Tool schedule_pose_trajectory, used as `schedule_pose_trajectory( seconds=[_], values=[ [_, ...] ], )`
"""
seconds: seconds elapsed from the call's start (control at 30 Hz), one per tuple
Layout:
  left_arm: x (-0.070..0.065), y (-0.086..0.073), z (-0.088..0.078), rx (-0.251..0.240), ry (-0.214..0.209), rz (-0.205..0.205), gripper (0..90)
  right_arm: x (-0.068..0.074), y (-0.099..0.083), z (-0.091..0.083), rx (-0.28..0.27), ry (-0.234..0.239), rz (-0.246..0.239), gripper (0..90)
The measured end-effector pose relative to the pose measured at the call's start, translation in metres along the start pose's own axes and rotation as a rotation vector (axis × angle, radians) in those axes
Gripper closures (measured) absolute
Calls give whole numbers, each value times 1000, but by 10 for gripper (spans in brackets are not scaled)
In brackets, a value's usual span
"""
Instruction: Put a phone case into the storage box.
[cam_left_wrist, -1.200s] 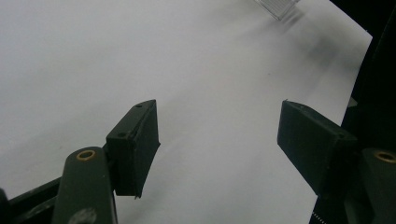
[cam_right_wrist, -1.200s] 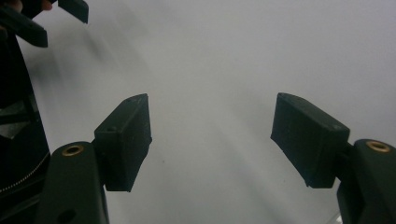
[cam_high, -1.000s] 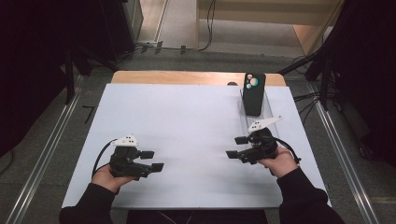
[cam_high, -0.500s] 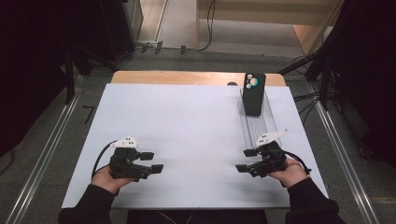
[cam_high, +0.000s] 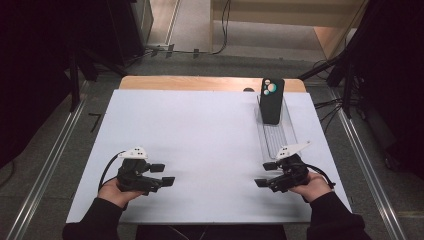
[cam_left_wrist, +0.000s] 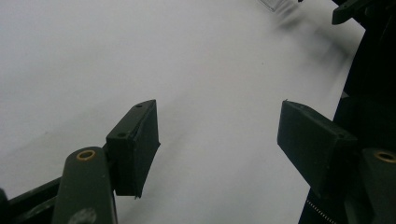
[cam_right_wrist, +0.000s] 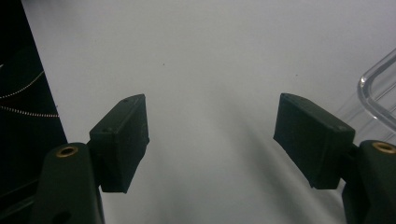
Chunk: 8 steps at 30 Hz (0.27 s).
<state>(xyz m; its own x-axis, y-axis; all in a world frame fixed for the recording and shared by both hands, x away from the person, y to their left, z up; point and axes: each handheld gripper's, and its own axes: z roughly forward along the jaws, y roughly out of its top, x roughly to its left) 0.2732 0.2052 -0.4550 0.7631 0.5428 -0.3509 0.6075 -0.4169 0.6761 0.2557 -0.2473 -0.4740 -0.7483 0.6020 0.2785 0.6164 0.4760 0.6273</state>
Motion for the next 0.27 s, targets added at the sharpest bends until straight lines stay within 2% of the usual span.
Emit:
schedule_pose_trajectory(
  seconds=[0.27],
  values=[
    [1, 0, -1, 1, 2, -4, 297, -2, -1, 0, 7, 3, 8, 241]
  ],
)
